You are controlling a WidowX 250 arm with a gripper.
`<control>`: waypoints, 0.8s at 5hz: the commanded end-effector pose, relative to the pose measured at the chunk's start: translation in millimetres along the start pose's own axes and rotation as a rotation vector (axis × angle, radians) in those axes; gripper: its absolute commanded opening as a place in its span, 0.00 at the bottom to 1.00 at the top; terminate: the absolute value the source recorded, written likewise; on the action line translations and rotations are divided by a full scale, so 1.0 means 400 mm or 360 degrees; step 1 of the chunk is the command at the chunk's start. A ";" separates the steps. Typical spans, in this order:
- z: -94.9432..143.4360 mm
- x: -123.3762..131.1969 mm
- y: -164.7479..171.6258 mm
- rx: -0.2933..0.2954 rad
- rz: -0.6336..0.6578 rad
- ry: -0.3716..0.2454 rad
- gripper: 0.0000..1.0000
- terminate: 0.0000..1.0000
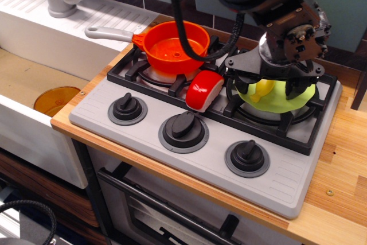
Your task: End effector transition from object to object
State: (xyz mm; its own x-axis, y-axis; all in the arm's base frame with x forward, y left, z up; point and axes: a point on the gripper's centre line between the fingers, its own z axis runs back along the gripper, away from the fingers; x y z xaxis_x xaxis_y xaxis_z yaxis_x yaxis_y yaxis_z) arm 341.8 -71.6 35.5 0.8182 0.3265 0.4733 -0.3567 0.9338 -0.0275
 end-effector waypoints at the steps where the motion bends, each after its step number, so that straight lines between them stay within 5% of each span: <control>1: 0.000 0.000 0.000 0.0000 0.0000 0.0000 1.00 0.00; 4: 0.328 0.166 -0.010 0.0235 -0.0183 0.0191 1.00 0.00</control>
State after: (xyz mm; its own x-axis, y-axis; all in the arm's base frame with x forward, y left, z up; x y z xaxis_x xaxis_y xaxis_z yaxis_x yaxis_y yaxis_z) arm 334.1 -70.4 158.9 0.9264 0.2349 0.2944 -0.3003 0.9325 0.2009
